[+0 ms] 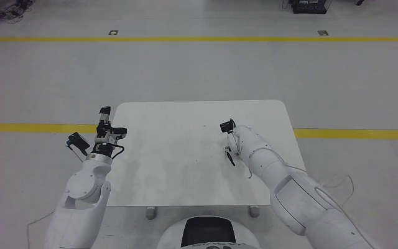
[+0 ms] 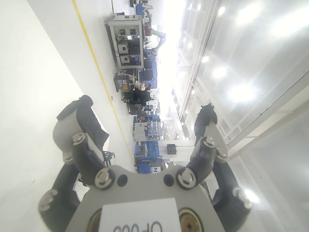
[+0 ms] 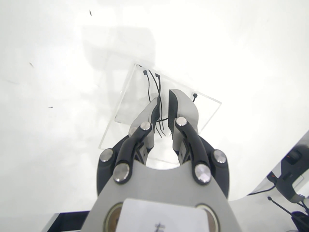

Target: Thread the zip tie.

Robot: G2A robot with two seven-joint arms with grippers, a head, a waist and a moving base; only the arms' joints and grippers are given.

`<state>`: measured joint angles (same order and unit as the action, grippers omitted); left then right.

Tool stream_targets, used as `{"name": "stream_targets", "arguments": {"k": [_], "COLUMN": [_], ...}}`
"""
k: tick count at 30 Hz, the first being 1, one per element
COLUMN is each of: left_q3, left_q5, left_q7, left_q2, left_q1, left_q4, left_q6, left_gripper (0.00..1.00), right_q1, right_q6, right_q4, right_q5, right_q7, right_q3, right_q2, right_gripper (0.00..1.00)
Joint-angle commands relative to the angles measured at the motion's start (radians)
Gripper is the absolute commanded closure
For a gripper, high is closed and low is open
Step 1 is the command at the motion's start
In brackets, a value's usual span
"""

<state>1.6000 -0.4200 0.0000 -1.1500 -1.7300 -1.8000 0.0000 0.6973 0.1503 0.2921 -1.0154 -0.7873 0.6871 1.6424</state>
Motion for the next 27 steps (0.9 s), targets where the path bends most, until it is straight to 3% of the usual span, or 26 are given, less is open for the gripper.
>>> {"name": "stream_targets", "arguments": {"k": [1,27], "left_q3": [0.0,0.0], "left_q5": [0.0,0.0], "left_q7": [0.0,0.0], "left_q2": [0.0,0.0], "left_q1": [0.0,0.0], "left_q4": [0.0,0.0], "left_q6": [0.0,0.0], "left_gripper": [0.0,0.0], "right_q1": [0.0,0.009], "right_q6": [0.002,0.007], "right_q4": [0.003,0.011], "right_q5": [-0.002,-0.026], "right_q7": [0.0,-0.016], "right_q3": [0.001,0.019], "right_q2": [0.0,-0.001], "right_gripper": [0.89,0.88]}}
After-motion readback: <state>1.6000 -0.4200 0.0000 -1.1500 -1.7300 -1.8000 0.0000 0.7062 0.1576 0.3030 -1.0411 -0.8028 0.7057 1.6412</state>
